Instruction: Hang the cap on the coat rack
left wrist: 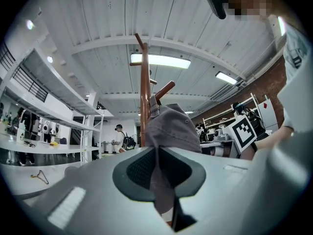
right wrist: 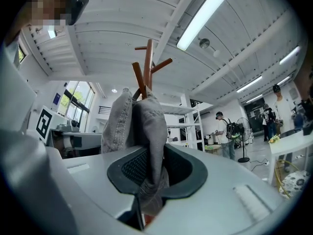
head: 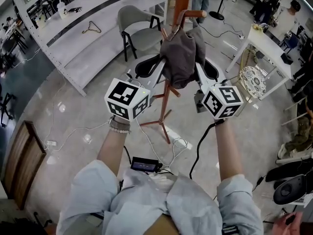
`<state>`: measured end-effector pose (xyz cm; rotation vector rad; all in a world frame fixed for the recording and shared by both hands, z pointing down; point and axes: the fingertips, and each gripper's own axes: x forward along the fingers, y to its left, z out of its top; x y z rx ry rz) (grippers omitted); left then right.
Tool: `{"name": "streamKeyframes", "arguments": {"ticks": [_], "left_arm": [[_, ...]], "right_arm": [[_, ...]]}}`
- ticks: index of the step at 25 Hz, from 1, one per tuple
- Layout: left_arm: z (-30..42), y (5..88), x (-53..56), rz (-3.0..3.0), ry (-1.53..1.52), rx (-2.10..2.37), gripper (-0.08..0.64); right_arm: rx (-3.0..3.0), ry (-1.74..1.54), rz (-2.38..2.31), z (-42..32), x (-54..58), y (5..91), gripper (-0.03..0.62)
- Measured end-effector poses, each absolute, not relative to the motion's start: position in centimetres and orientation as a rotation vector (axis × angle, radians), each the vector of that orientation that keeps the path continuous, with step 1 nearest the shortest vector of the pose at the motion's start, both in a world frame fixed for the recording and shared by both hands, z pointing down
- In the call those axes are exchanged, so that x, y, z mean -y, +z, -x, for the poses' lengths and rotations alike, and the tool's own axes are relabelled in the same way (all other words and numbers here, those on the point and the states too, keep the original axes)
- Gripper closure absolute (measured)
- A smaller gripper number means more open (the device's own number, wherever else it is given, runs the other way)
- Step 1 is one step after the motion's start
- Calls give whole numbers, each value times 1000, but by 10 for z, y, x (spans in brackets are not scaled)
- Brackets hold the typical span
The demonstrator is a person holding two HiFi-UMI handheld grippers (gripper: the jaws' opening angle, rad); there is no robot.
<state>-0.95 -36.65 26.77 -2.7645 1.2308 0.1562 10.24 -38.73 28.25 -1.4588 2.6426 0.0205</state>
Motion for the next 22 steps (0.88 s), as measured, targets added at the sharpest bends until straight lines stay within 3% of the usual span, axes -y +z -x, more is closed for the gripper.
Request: {"name": "streamKeyframes", "arguments": {"ticks": [22], "left_arm": [[14, 267, 377, 2781, 204, -1258, 526]], "right_arm": [[-2616, 15, 1501, -106, 399, 283, 463]]}}
